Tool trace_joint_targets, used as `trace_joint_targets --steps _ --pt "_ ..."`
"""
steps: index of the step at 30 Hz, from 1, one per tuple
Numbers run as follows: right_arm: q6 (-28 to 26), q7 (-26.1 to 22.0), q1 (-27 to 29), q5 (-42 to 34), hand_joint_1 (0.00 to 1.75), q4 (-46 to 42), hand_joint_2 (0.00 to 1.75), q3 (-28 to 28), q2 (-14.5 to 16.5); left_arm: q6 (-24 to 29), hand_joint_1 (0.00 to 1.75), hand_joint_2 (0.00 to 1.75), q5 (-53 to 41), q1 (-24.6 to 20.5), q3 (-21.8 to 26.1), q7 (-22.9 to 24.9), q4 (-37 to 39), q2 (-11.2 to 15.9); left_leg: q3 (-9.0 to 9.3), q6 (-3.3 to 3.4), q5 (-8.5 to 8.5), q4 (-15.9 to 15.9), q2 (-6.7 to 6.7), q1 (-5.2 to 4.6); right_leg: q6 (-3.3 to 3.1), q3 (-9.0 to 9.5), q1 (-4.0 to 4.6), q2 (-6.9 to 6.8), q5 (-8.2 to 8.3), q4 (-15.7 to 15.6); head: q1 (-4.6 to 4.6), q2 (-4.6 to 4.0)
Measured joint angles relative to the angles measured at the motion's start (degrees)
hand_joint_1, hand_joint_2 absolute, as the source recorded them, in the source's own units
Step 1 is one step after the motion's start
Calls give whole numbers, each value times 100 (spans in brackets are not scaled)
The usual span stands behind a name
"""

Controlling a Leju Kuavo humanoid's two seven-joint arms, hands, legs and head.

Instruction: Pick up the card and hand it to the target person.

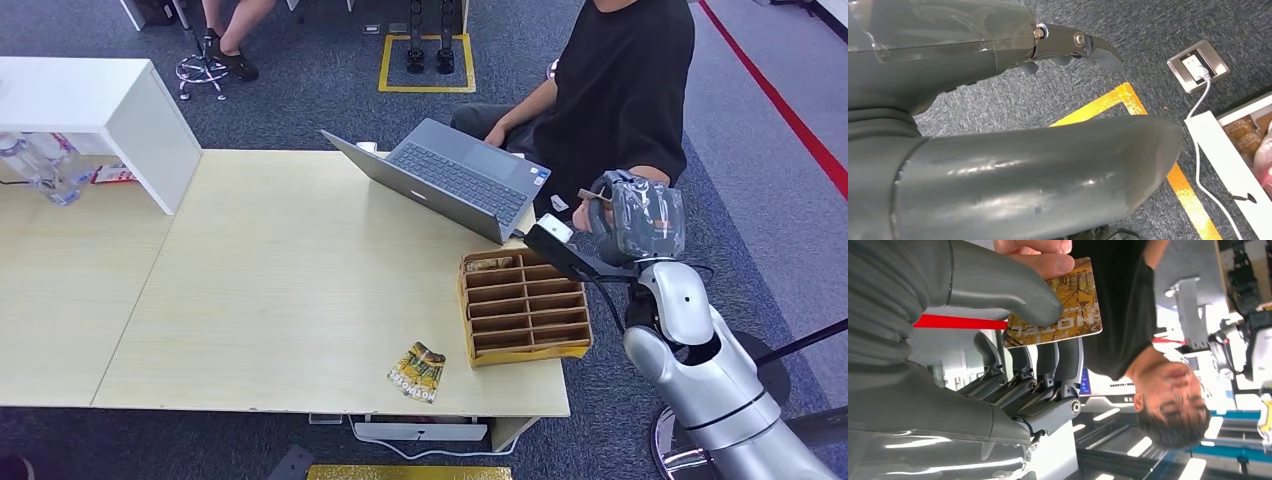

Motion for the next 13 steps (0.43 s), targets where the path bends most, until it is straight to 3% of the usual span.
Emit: trace_joint_targets --steps 1,4,5,13 --pt "16 0 16 15 108 45 175 -1 0 -1 0 0 -4 0 0 7 0 0 0 0 0 0 0 0 0 0 0 0 0 0 0 0" --pt "66 1 61 31 16 150 175 -3 -2 -2 0 0 -11 0 0 32 -1 0 1 0 0 0 1 0 0 -1 0 1 0 0 0 0" --pt "93 3 79 32 0 172 175 -4 -4 -1 0 0 -13 0 0 37 -1 0 1 0 0 0 1 0 0 -1 0 1 0 0 0 0" --pt "279 32 151 25 0 280 175 -5 -34 -2 0 0 -28 0 0 50 -1 0 1 0 0 0 0 0 0 0 0 1 0 0 1 0"
